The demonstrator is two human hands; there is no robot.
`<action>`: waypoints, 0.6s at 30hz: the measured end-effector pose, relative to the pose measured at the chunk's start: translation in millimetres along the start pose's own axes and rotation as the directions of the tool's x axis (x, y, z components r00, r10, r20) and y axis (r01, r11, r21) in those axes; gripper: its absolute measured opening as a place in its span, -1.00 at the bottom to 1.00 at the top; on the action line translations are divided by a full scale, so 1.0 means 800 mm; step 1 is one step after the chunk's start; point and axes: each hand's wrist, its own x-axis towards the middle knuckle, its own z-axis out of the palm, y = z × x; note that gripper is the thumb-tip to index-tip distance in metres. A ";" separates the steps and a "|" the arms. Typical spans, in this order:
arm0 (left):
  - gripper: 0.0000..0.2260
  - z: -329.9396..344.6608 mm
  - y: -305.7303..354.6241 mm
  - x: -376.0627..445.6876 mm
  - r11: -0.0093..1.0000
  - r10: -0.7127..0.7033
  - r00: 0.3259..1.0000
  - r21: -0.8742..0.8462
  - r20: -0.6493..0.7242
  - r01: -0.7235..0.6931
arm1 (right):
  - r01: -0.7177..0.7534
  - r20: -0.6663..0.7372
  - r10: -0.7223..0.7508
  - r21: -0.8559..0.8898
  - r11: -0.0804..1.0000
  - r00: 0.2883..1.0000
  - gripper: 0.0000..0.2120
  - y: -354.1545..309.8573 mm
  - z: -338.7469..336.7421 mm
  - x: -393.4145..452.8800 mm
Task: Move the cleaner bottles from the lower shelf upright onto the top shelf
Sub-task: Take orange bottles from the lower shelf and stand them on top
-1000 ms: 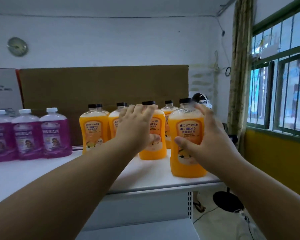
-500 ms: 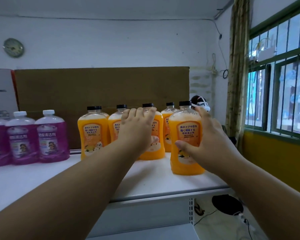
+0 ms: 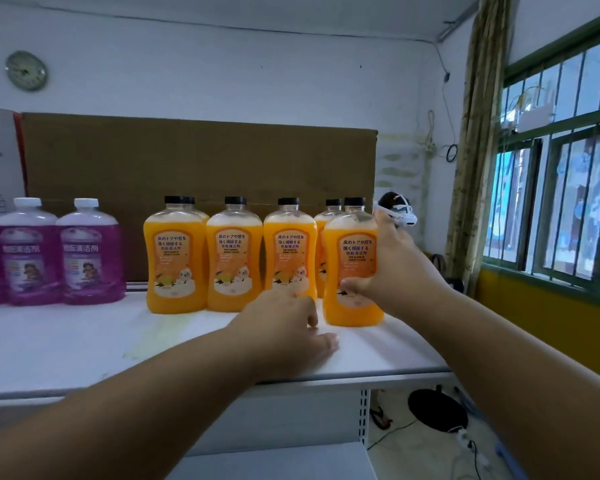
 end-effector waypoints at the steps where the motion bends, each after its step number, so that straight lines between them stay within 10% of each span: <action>1: -0.60 0.002 0.000 0.000 1.000 -0.001 1.000 0.006 0.003 0.001 | -0.013 0.007 0.013 -0.011 1.000 1.000 0.14 -0.001 0.004 0.006; 18: -0.64 0.006 -0.001 0.005 0.998 -0.027 0.999 0.064 0.024 0.026 | -0.045 -0.008 0.045 -0.014 0.999 0.999 0.14 0.009 0.040 0.041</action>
